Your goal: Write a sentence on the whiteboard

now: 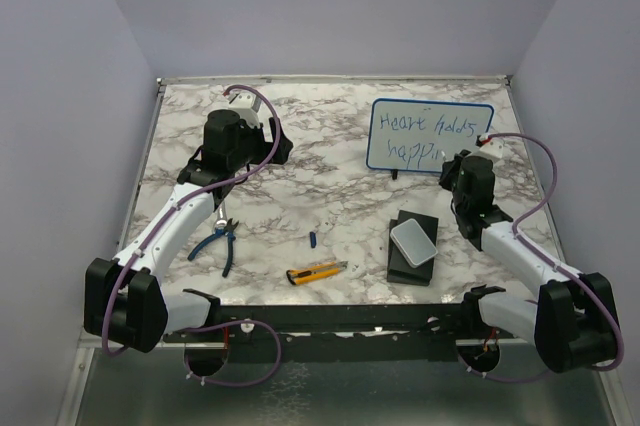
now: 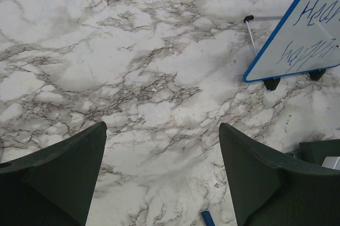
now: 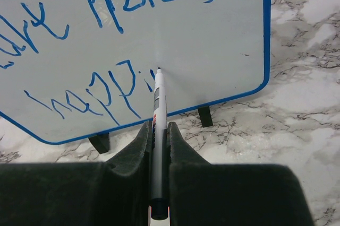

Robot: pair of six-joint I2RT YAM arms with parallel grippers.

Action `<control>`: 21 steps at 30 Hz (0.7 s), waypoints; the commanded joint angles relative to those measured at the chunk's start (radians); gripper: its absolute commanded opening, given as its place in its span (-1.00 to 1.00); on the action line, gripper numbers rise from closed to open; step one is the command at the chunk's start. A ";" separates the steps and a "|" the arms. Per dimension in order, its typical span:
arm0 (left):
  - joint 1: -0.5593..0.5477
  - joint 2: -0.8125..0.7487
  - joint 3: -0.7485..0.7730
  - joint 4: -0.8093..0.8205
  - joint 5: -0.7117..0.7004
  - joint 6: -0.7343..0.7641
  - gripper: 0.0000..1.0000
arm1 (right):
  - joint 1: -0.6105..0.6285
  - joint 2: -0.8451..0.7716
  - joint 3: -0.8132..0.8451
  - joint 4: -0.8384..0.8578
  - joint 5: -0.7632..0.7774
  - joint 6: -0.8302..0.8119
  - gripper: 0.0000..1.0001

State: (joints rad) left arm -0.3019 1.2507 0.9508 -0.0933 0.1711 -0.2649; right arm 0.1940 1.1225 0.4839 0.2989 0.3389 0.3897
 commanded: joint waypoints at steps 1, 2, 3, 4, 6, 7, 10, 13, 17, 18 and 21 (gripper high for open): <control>0.006 -0.024 -0.014 0.013 -0.004 0.004 0.75 | -0.007 -0.006 0.024 0.012 0.051 -0.015 -0.99; 0.006 -0.023 -0.014 0.013 -0.005 0.003 0.75 | -0.007 -0.004 0.024 0.012 0.050 -0.013 -0.99; 0.006 -0.023 -0.014 0.013 -0.005 0.004 0.75 | -0.007 0.000 0.023 0.013 0.048 -0.012 -0.99; 0.006 -0.024 -0.014 0.012 -0.004 0.004 0.75 | -0.007 0.004 0.024 0.012 0.046 -0.012 -0.99; 0.005 -0.023 -0.013 0.012 -0.004 0.004 0.75 | -0.007 0.009 0.023 0.011 0.050 -0.010 -0.99; 0.006 -0.023 -0.013 0.012 -0.005 0.004 0.75 | -0.007 0.010 0.022 0.013 0.052 -0.009 -0.99; 0.006 -0.024 -0.014 0.013 -0.005 0.004 0.75 | -0.007 0.011 0.019 0.011 0.057 -0.008 -0.99; 0.005 -0.025 -0.014 0.012 -0.005 0.004 0.75 | -0.007 0.016 0.018 0.009 0.057 -0.002 -0.99; 0.006 -0.025 -0.014 0.012 -0.006 0.004 0.75 | -0.007 0.030 0.019 -0.004 0.054 0.009 -0.99; 0.006 -0.025 -0.014 0.013 -0.006 0.004 0.75 | -0.007 0.033 0.018 -0.009 0.051 0.015 -0.99; 0.006 -0.025 -0.014 0.013 -0.006 0.003 0.75 | -0.007 0.038 0.011 -0.020 0.045 0.027 -0.99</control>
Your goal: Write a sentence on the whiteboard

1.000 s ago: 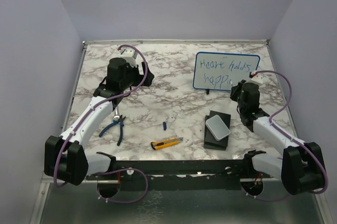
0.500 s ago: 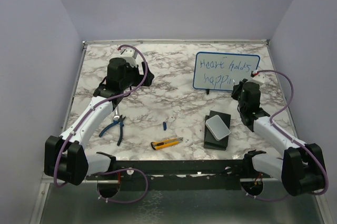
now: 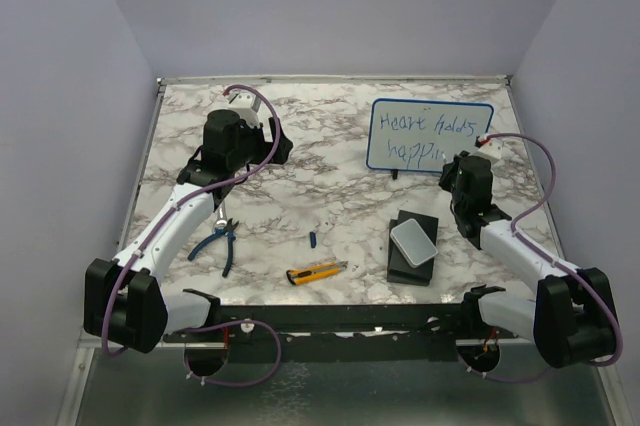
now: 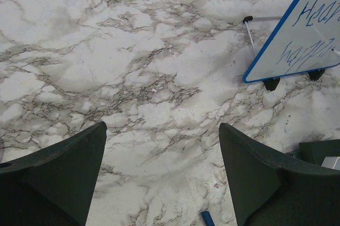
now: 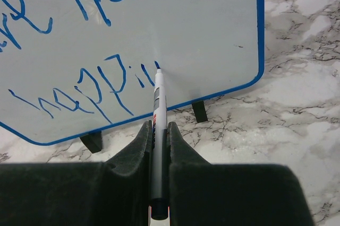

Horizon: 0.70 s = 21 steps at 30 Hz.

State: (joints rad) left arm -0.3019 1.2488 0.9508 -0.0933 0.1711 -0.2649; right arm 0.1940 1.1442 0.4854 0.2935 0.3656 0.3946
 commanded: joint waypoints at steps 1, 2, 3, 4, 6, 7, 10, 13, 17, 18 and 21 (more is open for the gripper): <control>0.006 -0.023 -0.014 0.013 -0.006 0.004 0.75 | -0.007 0.018 0.006 -0.017 0.018 0.023 -0.99; 0.006 -0.023 -0.014 0.013 -0.005 0.004 0.75 | -0.008 0.018 0.004 -0.022 0.016 0.028 -0.99; 0.006 -0.023 -0.014 0.012 -0.006 0.004 0.75 | -0.007 0.019 0.002 -0.027 0.014 0.033 -0.99; 0.006 -0.023 -0.014 0.013 -0.005 0.004 0.75 | -0.007 0.019 0.000 -0.031 0.011 0.038 -0.99; 0.005 -0.023 -0.014 0.012 -0.005 0.003 0.75 | -0.007 0.021 -0.003 -0.040 0.007 0.048 -0.99; 0.006 -0.023 -0.014 0.012 -0.006 0.004 0.75 | -0.007 0.021 -0.004 -0.046 0.008 0.051 -0.99; 0.005 -0.024 -0.014 0.013 -0.006 0.003 0.75 | -0.007 0.017 -0.002 -0.059 0.022 0.057 -0.99; 0.006 -0.023 -0.014 0.012 -0.004 0.003 0.75 | -0.007 0.020 0.005 -0.079 0.036 0.067 -0.99; 0.005 -0.026 -0.014 0.013 -0.005 0.003 0.75 | -0.007 0.022 0.005 -0.085 0.026 0.073 -0.99; 0.006 -0.026 -0.014 0.013 -0.005 0.004 0.75 | -0.008 0.020 0.005 -0.086 0.020 0.071 -0.99; 0.005 -0.026 -0.014 0.013 -0.005 0.003 0.75 | -0.007 -0.003 0.002 -0.084 -0.010 0.066 -0.99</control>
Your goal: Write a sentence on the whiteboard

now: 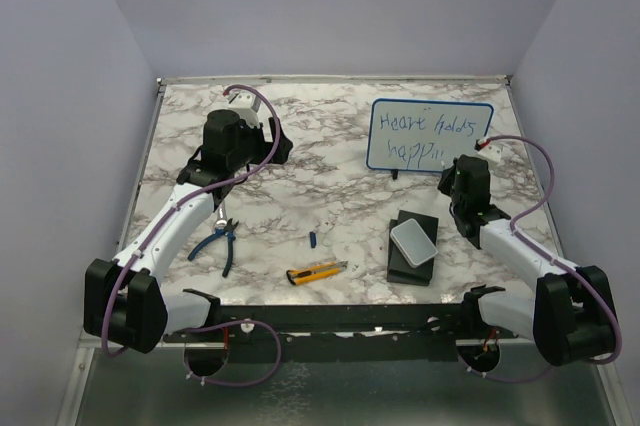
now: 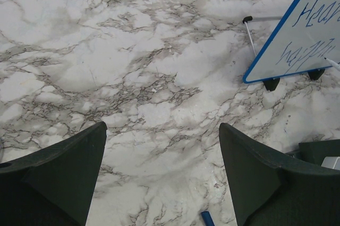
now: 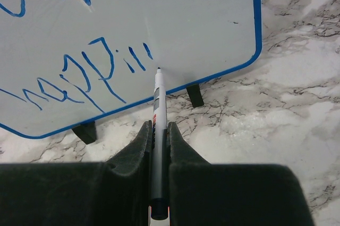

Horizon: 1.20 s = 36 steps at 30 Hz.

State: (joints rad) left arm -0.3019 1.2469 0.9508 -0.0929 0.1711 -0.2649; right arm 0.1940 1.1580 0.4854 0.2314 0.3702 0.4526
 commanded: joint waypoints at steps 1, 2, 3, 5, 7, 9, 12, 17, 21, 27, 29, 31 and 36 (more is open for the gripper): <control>0.006 -0.025 -0.014 0.012 -0.005 0.002 0.75 | -0.007 -0.027 0.002 -0.023 -0.026 0.007 -0.99; 0.006 -0.024 -0.014 0.013 -0.005 0.003 0.75 | -0.007 -0.034 0.002 -0.025 -0.034 0.005 -0.99; 0.006 -0.024 -0.014 0.012 -0.005 0.003 0.75 | -0.007 -0.039 0.003 -0.026 -0.045 0.002 -0.99; 0.006 -0.026 -0.014 0.012 -0.004 0.003 0.75 | -0.007 -0.037 0.012 -0.027 -0.060 -0.006 -0.99; 0.005 -0.026 -0.014 0.013 -0.004 0.003 0.75 | -0.007 -0.031 0.022 -0.028 -0.075 -0.011 -0.99; 0.005 -0.026 -0.014 0.013 -0.004 0.002 0.75 | -0.007 -0.029 0.024 -0.016 -0.081 -0.014 -0.99; 0.006 -0.025 -0.015 0.014 -0.005 0.002 0.75 | -0.007 -0.026 0.031 -0.005 -0.081 -0.021 -0.99; 0.005 -0.023 -0.015 0.014 -0.004 0.002 0.75 | -0.007 -0.022 0.037 0.017 -0.063 -0.035 -0.99; 0.005 -0.023 -0.015 0.014 -0.005 0.001 0.75 | -0.007 -0.014 0.041 0.033 -0.058 -0.045 -0.99; 0.005 -0.021 -0.015 0.014 -0.004 0.002 0.75 | -0.007 -0.004 0.048 0.058 -0.047 -0.058 -0.99; 0.005 -0.021 -0.015 0.014 -0.004 0.003 0.75 | -0.007 -0.001 0.049 0.068 -0.045 -0.062 -0.99; 0.006 -0.020 -0.015 0.014 -0.005 0.002 0.75 | -0.007 0.002 0.051 0.074 -0.043 -0.063 -0.99; 0.005 -0.020 -0.015 0.014 -0.004 0.003 0.75 | -0.007 0.009 0.053 0.078 -0.026 -0.069 -0.99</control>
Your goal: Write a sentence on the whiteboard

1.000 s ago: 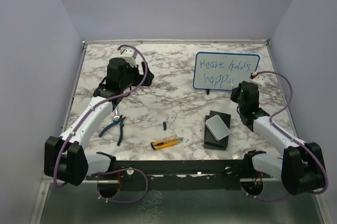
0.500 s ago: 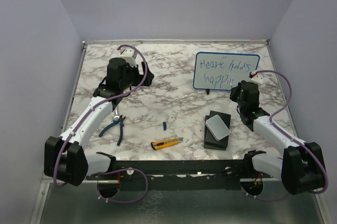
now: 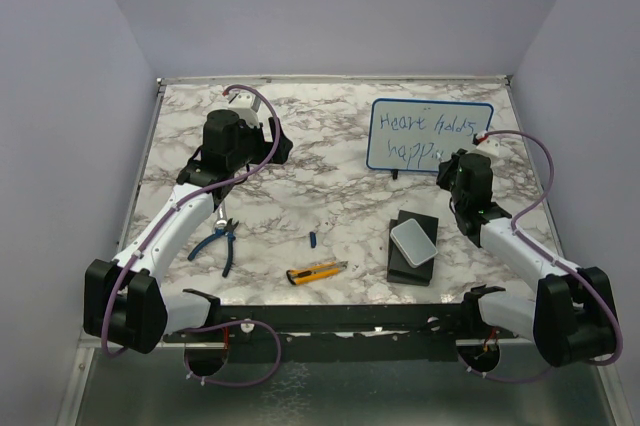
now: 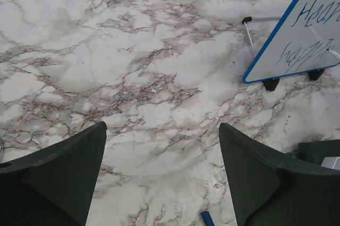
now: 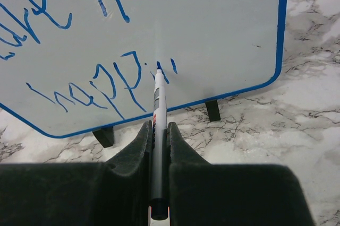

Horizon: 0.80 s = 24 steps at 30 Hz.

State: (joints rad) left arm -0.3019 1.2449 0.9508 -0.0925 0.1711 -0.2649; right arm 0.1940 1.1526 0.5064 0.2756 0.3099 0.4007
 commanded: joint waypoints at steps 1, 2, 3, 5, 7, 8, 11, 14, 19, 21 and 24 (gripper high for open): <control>0.006 -0.018 -0.015 0.014 -0.005 0.003 0.75 | -0.007 0.014 0.032 0.036 0.039 -0.017 -0.99; 0.005 -0.018 -0.015 0.014 -0.004 0.002 0.75 | -0.007 0.015 0.032 0.037 0.041 -0.017 -0.99; 0.005 -0.018 -0.015 0.013 -0.004 0.002 0.75 | -0.007 0.015 0.032 0.038 0.043 -0.017 -0.99; 0.006 -0.018 -0.015 0.013 -0.005 0.002 0.75 | -0.007 0.012 0.032 0.040 0.048 -0.018 -0.99; 0.006 -0.018 -0.015 0.013 -0.004 0.002 0.75 | -0.007 0.007 0.032 0.042 0.056 -0.019 -0.99; 0.006 -0.018 -0.015 0.014 -0.004 0.002 0.75 | -0.007 0.004 0.031 0.044 0.060 -0.022 -0.99; 0.005 -0.018 -0.015 0.014 -0.005 0.003 0.75 | -0.007 -0.006 0.029 0.046 0.070 -0.025 -0.99; 0.005 -0.018 -0.015 0.014 -0.003 0.002 0.75 | -0.007 -0.010 0.026 0.049 0.076 -0.026 -0.99; 0.006 -0.020 -0.015 0.013 -0.005 0.003 0.75 | -0.007 -0.017 0.023 0.047 0.093 -0.025 -0.99; 0.006 -0.019 -0.015 0.014 -0.005 0.002 0.75 | -0.007 -0.019 0.023 0.044 0.101 -0.027 -0.99; 0.006 -0.019 -0.015 0.014 -0.004 0.002 0.75 | -0.007 -0.021 0.021 0.043 0.105 -0.026 -0.99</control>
State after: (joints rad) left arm -0.3019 1.2449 0.9508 -0.0925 0.1711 -0.2649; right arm 0.1940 1.1484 0.5064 0.2932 0.3714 0.3893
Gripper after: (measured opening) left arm 0.876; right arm 0.093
